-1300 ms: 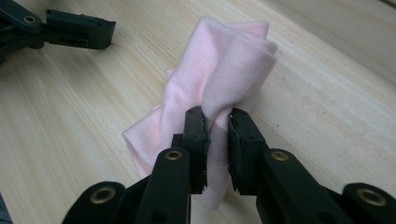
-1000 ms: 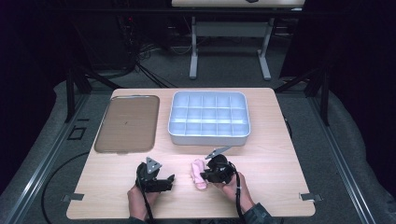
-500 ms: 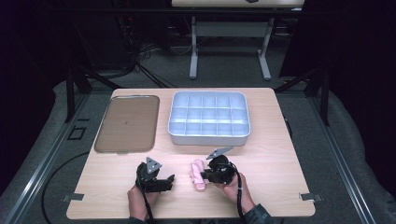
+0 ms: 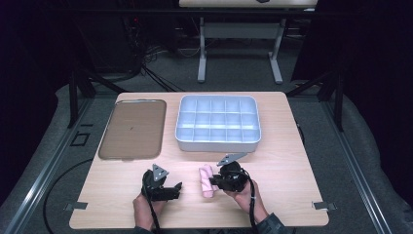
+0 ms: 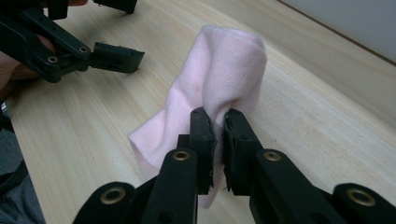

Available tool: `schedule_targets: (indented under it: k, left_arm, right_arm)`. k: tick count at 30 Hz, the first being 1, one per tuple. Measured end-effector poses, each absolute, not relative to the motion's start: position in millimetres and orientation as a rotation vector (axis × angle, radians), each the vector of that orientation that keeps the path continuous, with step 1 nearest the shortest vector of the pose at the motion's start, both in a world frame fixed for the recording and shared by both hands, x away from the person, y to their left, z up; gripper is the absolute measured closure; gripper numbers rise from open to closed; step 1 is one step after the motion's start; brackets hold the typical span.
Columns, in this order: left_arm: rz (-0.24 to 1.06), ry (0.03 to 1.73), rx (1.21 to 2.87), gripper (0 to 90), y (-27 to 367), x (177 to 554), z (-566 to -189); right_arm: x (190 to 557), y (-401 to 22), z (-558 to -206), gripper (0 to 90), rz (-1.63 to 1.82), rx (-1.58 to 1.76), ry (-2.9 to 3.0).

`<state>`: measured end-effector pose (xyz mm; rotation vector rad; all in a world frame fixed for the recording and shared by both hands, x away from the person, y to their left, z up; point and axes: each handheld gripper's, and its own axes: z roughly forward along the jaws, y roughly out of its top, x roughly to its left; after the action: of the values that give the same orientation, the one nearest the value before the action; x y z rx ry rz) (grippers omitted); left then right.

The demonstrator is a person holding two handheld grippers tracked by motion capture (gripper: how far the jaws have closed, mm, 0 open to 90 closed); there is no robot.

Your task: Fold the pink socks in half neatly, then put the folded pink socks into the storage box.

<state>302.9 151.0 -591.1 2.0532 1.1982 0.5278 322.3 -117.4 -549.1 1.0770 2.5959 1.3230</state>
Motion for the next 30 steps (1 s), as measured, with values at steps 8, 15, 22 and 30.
schedule_targets:
  k: [8,15,22,30]
  left_arm:
    - [0.527,1.198,2.054,11.9,151.1,302.9,-591.1]
    - [0.527,1.198,2.053,11.9,151.0,302.8,-591.1]
    - [0.528,1.198,2.053,11.9,151.0,302.8,-591.1]
    - [0.528,1.199,2.053,11.9,151.0,302.9,-591.1]
  right_arm:
    - [321.5,-118.4,-543.0,83.5,1.445,1.045,2.464]
    - [317.6,-122.9,-531.9,83.5,1.393,1.035,2.428]
    - [314.8,-128.3,-517.1,83.5,1.346,1.031,2.411]
    - [311.6,-144.6,-490.8,83.4,1.228,1.034,2.432]
